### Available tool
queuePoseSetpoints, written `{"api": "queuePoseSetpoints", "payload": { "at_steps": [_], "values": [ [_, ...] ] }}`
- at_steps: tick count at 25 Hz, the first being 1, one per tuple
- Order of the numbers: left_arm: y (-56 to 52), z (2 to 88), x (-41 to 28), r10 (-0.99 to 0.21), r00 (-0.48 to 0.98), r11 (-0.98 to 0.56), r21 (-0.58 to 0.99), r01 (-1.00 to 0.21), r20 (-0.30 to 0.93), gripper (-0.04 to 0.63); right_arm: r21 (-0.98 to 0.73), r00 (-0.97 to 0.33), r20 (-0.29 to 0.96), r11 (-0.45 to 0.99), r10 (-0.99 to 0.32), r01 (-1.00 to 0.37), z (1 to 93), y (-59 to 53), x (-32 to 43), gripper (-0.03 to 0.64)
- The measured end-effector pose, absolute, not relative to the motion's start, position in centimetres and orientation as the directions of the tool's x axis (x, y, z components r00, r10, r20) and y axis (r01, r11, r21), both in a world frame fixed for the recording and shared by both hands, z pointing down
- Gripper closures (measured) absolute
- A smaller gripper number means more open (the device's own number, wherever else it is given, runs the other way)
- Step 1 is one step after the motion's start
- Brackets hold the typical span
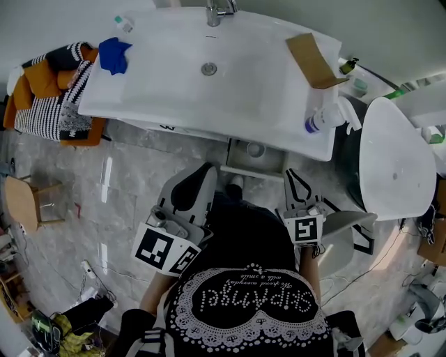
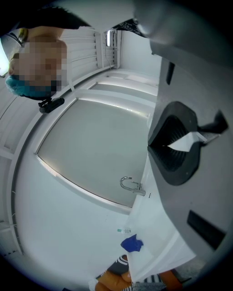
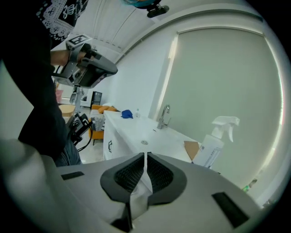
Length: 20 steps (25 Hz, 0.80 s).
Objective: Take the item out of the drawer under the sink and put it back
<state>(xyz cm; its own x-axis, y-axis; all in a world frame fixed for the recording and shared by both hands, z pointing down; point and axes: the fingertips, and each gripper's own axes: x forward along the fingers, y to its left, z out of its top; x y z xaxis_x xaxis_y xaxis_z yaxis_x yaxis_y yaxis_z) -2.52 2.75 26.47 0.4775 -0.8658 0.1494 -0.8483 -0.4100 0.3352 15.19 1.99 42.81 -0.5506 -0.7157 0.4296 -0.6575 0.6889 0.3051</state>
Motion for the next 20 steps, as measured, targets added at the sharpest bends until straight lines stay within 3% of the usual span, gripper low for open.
{"api": "queuePoseSetpoints", "payload": {
  "at_steps": [12,20],
  "values": [
    [2.7,27.5,-1.1,-0.832,0.513,-0.429,0.342,-0.836,0.212,0.591,0.322,-0.521,0.541,0.735,-0.66,-0.596,47.0,1.9,14.7,0.595],
    [1.8,27.7,0.9,-0.788,0.58,-0.485,0.374,-0.791,0.205,0.591,0.301,-0.472,0.542,0.685,-0.695,-0.663,46.7,2.0,15.6,0.594]
  ]
}}
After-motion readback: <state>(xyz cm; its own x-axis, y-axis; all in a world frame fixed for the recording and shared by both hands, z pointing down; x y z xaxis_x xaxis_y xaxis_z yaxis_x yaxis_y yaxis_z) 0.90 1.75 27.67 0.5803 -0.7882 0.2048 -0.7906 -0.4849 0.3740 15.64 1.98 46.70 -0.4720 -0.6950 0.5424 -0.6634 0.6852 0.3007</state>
